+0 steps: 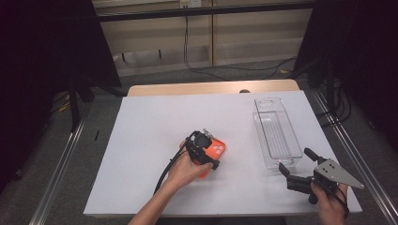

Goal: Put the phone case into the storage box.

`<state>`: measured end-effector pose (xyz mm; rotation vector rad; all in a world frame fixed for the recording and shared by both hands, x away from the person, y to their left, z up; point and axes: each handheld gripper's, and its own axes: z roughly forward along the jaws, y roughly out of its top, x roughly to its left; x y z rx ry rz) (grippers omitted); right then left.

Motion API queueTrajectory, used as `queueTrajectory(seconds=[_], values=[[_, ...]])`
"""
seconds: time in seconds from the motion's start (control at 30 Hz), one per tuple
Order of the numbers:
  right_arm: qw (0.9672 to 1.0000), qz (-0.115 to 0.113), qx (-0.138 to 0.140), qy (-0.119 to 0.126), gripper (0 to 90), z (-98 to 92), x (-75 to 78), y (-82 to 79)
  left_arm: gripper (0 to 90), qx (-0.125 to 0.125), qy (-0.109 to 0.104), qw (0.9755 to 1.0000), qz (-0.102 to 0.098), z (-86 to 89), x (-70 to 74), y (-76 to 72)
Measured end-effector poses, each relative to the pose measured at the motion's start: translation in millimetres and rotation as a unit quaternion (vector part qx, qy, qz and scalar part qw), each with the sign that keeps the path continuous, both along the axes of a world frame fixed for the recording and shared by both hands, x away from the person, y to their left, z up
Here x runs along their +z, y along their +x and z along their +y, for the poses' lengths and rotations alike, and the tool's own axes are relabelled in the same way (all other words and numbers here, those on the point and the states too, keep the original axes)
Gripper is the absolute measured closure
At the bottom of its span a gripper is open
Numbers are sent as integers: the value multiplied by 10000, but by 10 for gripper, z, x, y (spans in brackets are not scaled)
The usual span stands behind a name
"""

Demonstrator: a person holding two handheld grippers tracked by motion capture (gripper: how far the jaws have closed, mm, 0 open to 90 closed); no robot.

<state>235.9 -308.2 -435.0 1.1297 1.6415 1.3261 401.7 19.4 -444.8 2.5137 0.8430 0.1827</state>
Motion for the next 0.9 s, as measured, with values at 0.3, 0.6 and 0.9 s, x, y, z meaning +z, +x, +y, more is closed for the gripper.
queueTrajectory(seconds=[0.3,0.6,0.9], values=[[10000,16,13,-3,10,5,-2,5,123,27,29,10000,42,-22,46,-39],[10000,-5,11,-23,10,-7,-1,4,132,30,-73,9999,77,8,55,-22],[10000,-8,15,-9,11,-5,1,-7,135,-39,-73,9999,82,21,71,-15]])
